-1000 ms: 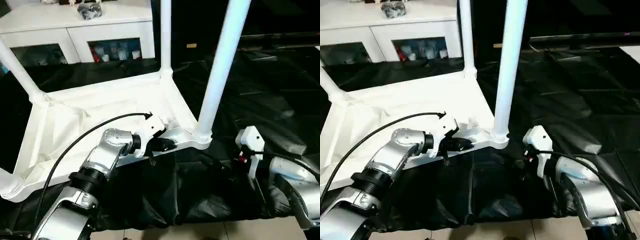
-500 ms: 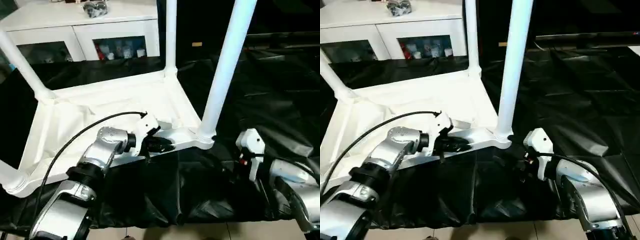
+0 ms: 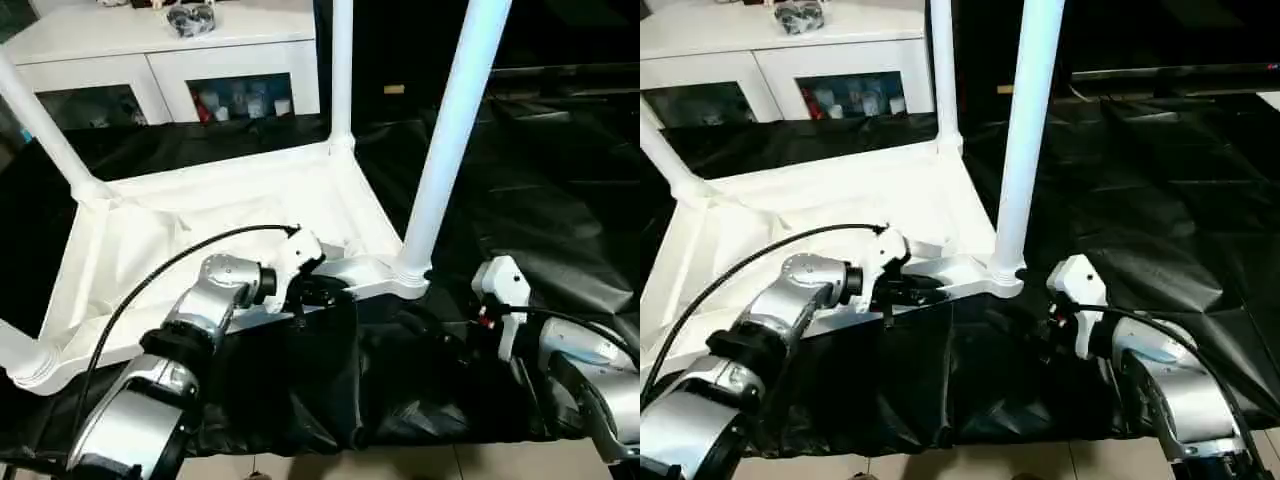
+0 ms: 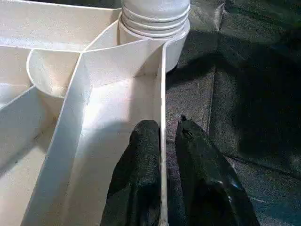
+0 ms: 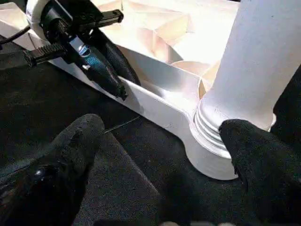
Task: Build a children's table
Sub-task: Rotate leg to tighten
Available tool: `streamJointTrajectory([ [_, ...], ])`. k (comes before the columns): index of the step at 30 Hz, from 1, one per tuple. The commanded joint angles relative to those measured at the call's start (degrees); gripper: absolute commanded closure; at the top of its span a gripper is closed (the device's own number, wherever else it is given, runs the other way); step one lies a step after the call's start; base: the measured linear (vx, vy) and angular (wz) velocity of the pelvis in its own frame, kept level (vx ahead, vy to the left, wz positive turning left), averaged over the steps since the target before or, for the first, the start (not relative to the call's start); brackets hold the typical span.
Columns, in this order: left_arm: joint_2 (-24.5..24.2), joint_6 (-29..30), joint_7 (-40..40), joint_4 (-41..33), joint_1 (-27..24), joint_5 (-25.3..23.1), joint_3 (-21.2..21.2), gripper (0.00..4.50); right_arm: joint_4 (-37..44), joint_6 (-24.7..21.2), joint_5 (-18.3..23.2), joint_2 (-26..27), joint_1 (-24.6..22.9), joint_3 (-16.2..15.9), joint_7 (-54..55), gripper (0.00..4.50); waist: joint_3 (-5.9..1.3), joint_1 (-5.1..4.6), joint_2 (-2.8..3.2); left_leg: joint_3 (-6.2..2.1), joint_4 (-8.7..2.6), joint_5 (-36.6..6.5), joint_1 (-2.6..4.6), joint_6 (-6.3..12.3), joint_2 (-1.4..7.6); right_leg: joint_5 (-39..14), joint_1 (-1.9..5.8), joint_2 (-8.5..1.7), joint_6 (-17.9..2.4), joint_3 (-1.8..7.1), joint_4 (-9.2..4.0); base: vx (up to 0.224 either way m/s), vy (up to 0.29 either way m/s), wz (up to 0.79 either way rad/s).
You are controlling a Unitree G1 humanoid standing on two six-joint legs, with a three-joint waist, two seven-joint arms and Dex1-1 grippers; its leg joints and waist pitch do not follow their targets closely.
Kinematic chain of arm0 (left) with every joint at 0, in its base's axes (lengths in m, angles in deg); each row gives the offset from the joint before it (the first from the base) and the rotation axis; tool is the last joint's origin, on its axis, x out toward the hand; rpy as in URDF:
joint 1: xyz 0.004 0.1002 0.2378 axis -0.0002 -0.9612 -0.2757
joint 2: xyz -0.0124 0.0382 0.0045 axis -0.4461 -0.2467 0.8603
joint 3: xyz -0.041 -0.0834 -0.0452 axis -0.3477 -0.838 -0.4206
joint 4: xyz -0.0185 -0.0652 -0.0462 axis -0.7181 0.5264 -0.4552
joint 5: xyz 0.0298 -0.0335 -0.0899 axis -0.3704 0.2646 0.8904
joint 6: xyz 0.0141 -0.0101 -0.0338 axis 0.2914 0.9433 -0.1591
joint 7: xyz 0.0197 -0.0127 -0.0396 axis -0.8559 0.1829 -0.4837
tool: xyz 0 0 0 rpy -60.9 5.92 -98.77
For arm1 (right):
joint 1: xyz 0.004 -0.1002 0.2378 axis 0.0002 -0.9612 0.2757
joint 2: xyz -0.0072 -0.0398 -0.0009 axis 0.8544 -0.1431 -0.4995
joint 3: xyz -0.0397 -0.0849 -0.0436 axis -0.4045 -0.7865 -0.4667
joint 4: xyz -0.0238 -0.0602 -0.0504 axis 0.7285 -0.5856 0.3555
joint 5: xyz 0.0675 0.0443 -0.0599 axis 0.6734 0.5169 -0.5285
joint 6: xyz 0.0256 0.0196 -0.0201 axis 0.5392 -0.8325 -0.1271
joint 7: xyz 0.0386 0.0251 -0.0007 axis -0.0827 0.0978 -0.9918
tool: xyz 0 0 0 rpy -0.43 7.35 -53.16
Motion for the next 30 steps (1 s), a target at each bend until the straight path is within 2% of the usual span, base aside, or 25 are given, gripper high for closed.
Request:
streamJointTrajectory([
  [1, -0.29, -0.52, -0.54, 1.64, 0.81, -1.49, 0.49, 3.74, 0.48, 0.33, 0.03, 0.32, 1.45, -0.1, 0.18, 0.0, -3.4, 0.04, -0.96, 0.36, -3.76, -3.34, 0.23, 7.5, 1.09, 4.47, 3.48, -0.66, -18.69, 0.15, -2.92, 0.0, 0.0, 0.0],
  [2, -0.14, -0.69, -0.55, 1.85, 0.91, -1.46, 0.45, 3.98, 0.38, 0.36, 0.06, 0.35, 1.57, -0.14, 0.11, 0.0, -3.39, 0.04, -1.02, 0.35, -3.81, -3.76, 0.23, 7.28, 1.09, 3.74, 3.51, -0.7, -18.57, 0.16, -2.95, 0.0, 0.0, 0.0],
  [6, 0.15, -1.07, -0.53, 2.55, 1.18, -1.26, 0.35, 4.2, 0.06, 0.39, 0.05, 0.37, 1.93, -0.22, 0.04, 0.0, -3.17, 0.03, -0.98, 0.41, -4.03, -5.37, 0.3, 6.5, 1.16, 1.58, 3.47, -0.74, -18.4, 0.21, -3.2, 0.0, 0.0, 0.0],
  [8, 0.19, -1.37, -0.48, 2.96, 1.3, -1.37, 0.48, 4.44, -0.07, 0.4, 0.07, 0.37, 2.06, -0.24, 0.03, 0.0, -3.35, 0.04, -0.98, 0.34, -3.96, -4.46, 0.29, 6.39, 1.13, 2.77, 3.57, -0.69, -18.28, 0.21, -3.06, 0.0, 0.0, 0.0],
  [10, 0.24, -2.21, -0.43, 3.65, 1.37, -1.84, 0.75, 4.44, -0.33, 0.44, 0.0, 0.3, 2.27, -0.17, 0.17, 0.0, -3.4, 0.0, -1.14, 0.34, -3.86, -3.69, 0.25, 6.76, 1.07, 4.09, 3.57, -0.65, -18.27, 0.19, -3.01, 0.0, 0.0, 0.0],
  [14, -0.08, -3.1, -0.1, 3.38, 0.8, -2.5, 1.45, 4.44, -0.8, 0.7, -0.44, -0.18, 2.42, -0.02, 0.25, 0.0, -3.31, 0.0, -1.05, 0.38, -3.96, -4.41, 0.25, 6.78, 1.13, 2.95, 3.52, -0.73, -18.3, 0.18, -3.1, 0.0, 0.0, 0.0],
  [20, -1.66, -6.25, 0.97, 0.42, -2.15, -4.45, 3.63, 4.44, -2.59, 1.07, -1.42, -0.83, 3.2, 0.8, 1.24, 0.0, -3.4, -0.03, -1.02, 0.36, -3.9, -3.78, 0.21, 6.8, 1.15, 3.91, 3.54, -0.73, -18.31, 0.15, -2.99, 0.0, 0.0, 0.0],
  [21, -1.82, -6.35, 1.29, 0.02, -2.5, -4.48, 3.72, 4.44, -2.76, 1.1, -1.5, -0.88, 3.29, 0.85, 1.29, 0.0, -3.34, -0.06, -1.0, 0.33, -3.98, -3.96, 0.17, 6.81, 1.21, 3.69, 3.57, -0.73, -18.25, 0.14, -3.02, 0.0, 0.0, 0.0],
  [22, -2.02, -6.33, 1.44, -0.53, -2.86, -4.57, 3.85, 4.44, -2.96, 1.14, -1.57, -0.99, 3.4, 0.89, 1.25, 0.0, -3.36, -0.13, -1.24, 0.43, -3.96, -4.15, 0.24, 6.83, 1.21, 3.44, 3.51, -0.66, -18.22, 0.16, -3.07, 0.0, 0.0, 0.0],
  [23, -2.47, -5.8, 2.21, -1.92, -3.61, -4.34, 3.99, 4.44, -3.55, 1.45, -1.88, -1.15, 3.66, 0.65, 1.0, 0.0, -3.33, -0.1, -1.05, 0.45, -3.99, -4.3, 0.33, 6.83, 1.24, 3.03, 3.43, -0.67, -18.23, 0.16, -3.05, 0.0, 0.0, 0.0],
  [26, -3.34, -4.36, 3.81, -4.67, -5.0, -3.34, 4.11, 4.44, -4.91, 2.15, -2.59, -1.2, 4.36, -0.1, 0.57, 0.0, -3.2, -0.17, -1.05, 0.48, -4.15, -5.42, 0.3, 6.5, 1.31, 1.16, 3.37, -0.69, -18.21, 0.15, -3.18, 0.0, 0.0, 0.0],
  [28, -3.9, -4.87, 2.98, -6.14, -5.9, -3.61, 4.31, 4.44, -6.28, 2.76, -2.81, -0.9, 5.35, -0.69, 0.31, 0.0, -3.23, -0.15, -1.34, 0.54, -4.14, -5.39, 0.32, 6.44, 1.35, 1.18, 3.31, -0.69, -18.32, 0.19, -3.14, 0.0, 0.0, 0.0],
  [30, -3.87, -4.5, 2.51, -5.92, -5.95, -3.71, 4.23, 4.44, -6.66, 2.9, -2.81, -0.79, 5.77, -0.91, 0.22, 0.0, -3.24, -0.16, -1.18, 0.56, -4.06, -5.17, 0.37, 6.63, 1.29, 1.34, 3.26, -0.64, -18.37, 0.17, -3.09, 0.0, 0.0, 0.0],
])
